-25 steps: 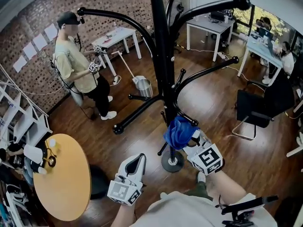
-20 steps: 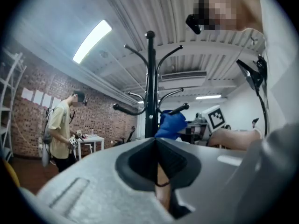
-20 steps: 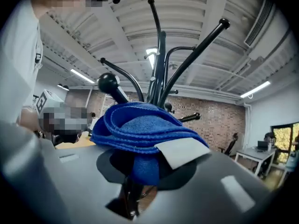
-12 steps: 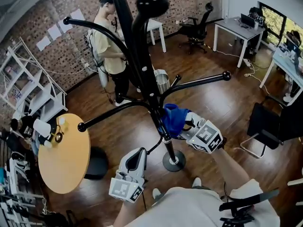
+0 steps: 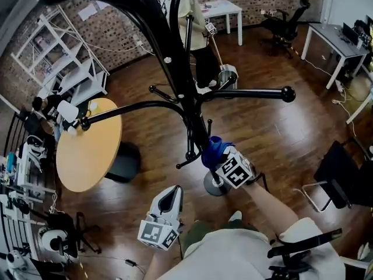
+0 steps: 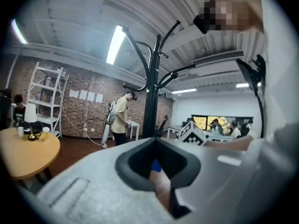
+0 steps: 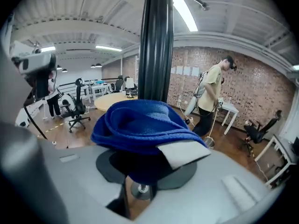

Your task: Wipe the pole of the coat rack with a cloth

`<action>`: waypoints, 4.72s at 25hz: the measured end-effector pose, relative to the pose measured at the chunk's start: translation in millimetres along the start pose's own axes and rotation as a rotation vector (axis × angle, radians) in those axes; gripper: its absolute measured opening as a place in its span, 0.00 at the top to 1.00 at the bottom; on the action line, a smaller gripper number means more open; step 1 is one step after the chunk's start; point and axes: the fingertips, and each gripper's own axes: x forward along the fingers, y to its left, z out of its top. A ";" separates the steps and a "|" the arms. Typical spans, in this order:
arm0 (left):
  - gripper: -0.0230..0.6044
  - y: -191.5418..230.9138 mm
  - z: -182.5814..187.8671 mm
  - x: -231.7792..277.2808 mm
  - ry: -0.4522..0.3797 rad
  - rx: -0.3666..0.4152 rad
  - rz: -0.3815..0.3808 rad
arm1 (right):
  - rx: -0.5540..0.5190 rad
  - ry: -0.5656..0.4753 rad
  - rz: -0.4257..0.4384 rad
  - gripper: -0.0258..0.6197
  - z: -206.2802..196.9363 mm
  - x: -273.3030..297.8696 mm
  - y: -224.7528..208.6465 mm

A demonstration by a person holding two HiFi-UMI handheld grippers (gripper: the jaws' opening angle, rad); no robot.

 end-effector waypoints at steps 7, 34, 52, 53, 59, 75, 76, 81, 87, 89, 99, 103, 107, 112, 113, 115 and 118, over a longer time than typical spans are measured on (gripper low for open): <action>0.96 0.8 11.6 -33.7 -0.071 0.034 0.042 | 0.103 -0.454 0.046 0.79 46.7 -111.5 34.0; 0.96 15.3 -202.6 -20.8 -0.100 0.022 0.032 | 0.040 -0.630 0.145 0.79 -143.8 -83.7 130.3; 0.96 54.2 -477.7 66.6 -0.076 0.139 0.067 | -0.105 -0.711 0.109 0.80 -158.9 89.5 1.5; 0.96 59.7 -489.8 69.1 -0.077 0.136 0.080 | -0.084 -0.695 0.096 0.79 -196.0 115.4 2.6; 0.96 88.6 -534.1 69.9 -0.148 0.129 0.135 | 0.171 -0.368 0.100 0.79 -522.3 340.5 49.7; 0.96 134.0 -577.9 48.4 -0.153 0.086 0.250 | -0.045 -0.567 0.236 0.79 -250.4 221.2 135.9; 0.96 136.1 -579.1 47.9 -0.154 0.084 0.257 | -0.116 -0.647 0.193 0.79 -191.4 184.4 130.1; 0.96 133.0 -582.8 47.2 -0.162 0.080 0.257 | -0.155 -0.849 0.044 0.79 -30.3 66.1 92.6; 0.96 137.5 -560.9 40.3 -0.192 0.088 0.275 | -0.075 -0.683 -0.009 0.79 -139.3 164.2 79.8; 0.96 144.1 -560.4 35.1 -0.189 0.091 0.293 | -0.012 -0.572 -0.011 0.79 -242.5 244.4 90.7; 0.96 149.9 -552.7 12.1 -0.184 0.073 0.318 | 0.268 0.168 -0.109 0.80 -707.3 534.1 122.0; 0.96 148.6 -559.5 15.9 -0.166 0.077 0.300 | 0.232 0.088 -0.074 0.80 -678.9 536.5 126.1; 0.96 156.5 -556.6 17.8 -0.139 0.032 0.318 | 0.165 -0.307 0.030 0.80 -473.7 442.4 127.2; 0.96 118.0 -487.0 9.5 -0.166 0.043 0.295 | 0.063 -0.888 0.020 0.80 -244.5 148.9 134.4; 0.96 104.2 -460.0 8.1 -0.164 0.065 0.286 | 0.083 -0.900 0.014 0.80 -233.5 113.5 131.5; 0.96 83.2 -392.4 3.1 -0.175 0.110 0.284 | 0.103 -0.887 0.011 0.80 -214.1 67.9 125.3; 0.96 60.4 -290.3 -0.5 -0.173 0.122 0.269 | 0.121 -0.842 -0.007 0.80 -168.1 16.4 112.3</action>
